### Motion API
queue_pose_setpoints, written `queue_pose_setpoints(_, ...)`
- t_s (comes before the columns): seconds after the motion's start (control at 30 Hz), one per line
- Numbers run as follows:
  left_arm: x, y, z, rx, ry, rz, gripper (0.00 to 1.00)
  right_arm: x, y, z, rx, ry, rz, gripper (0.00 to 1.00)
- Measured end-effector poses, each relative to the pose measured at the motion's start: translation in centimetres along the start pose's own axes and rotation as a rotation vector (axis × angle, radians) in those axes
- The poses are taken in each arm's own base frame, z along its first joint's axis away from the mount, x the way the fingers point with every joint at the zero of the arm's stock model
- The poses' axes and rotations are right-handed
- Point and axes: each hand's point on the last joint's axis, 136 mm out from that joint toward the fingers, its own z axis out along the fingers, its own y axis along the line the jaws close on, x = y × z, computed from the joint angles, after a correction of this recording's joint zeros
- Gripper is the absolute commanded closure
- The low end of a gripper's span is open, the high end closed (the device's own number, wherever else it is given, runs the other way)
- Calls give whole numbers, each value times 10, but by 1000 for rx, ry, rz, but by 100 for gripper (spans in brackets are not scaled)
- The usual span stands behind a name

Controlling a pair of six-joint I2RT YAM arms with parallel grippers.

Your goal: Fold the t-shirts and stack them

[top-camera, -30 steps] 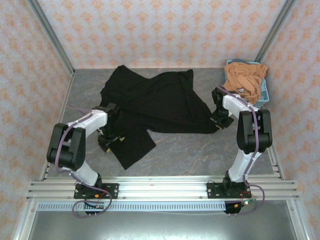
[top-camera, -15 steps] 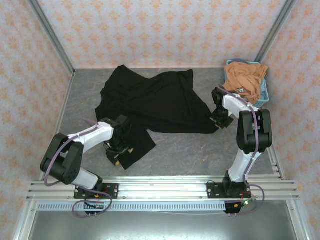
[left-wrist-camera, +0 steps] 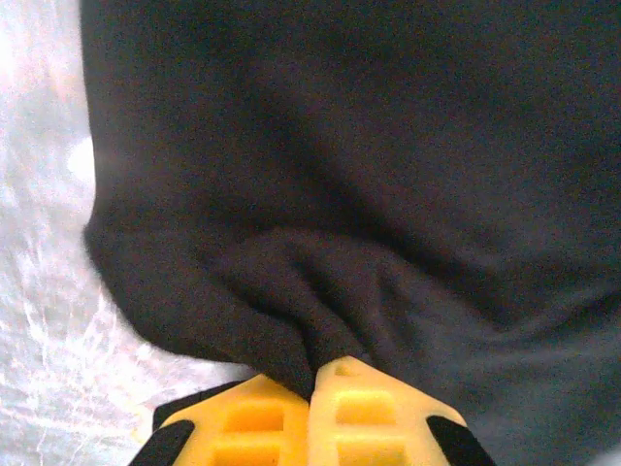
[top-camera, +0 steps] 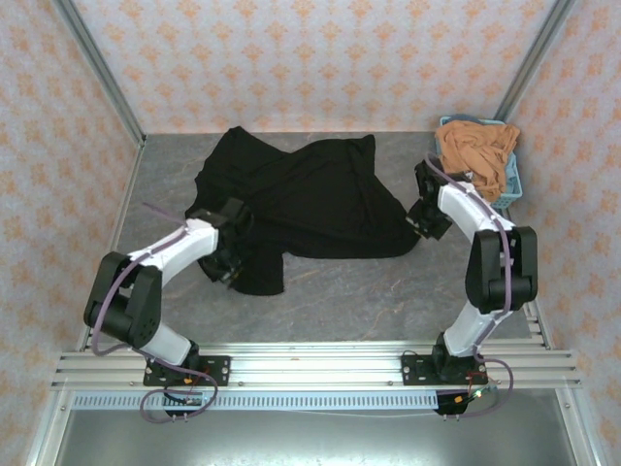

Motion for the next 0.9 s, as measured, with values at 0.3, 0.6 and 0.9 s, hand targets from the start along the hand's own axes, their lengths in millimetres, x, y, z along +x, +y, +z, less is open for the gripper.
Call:
queue_pose_setpoints(0.3, -128, -56, -246, 531, -544, -80, 100, -76, 100, -179, -513, -378, -8, 100)
queue_pose_setpoints(0.6, -128, -5, -418, 830, -880, -79, 100, -49, 71, -377, -957, -708, -26, 100)
queue_pose_setpoints(0.9, -116, 51, -600, 1150, -1202, -147, 100, -20, 33, -518, -1281, -895, -16, 100)
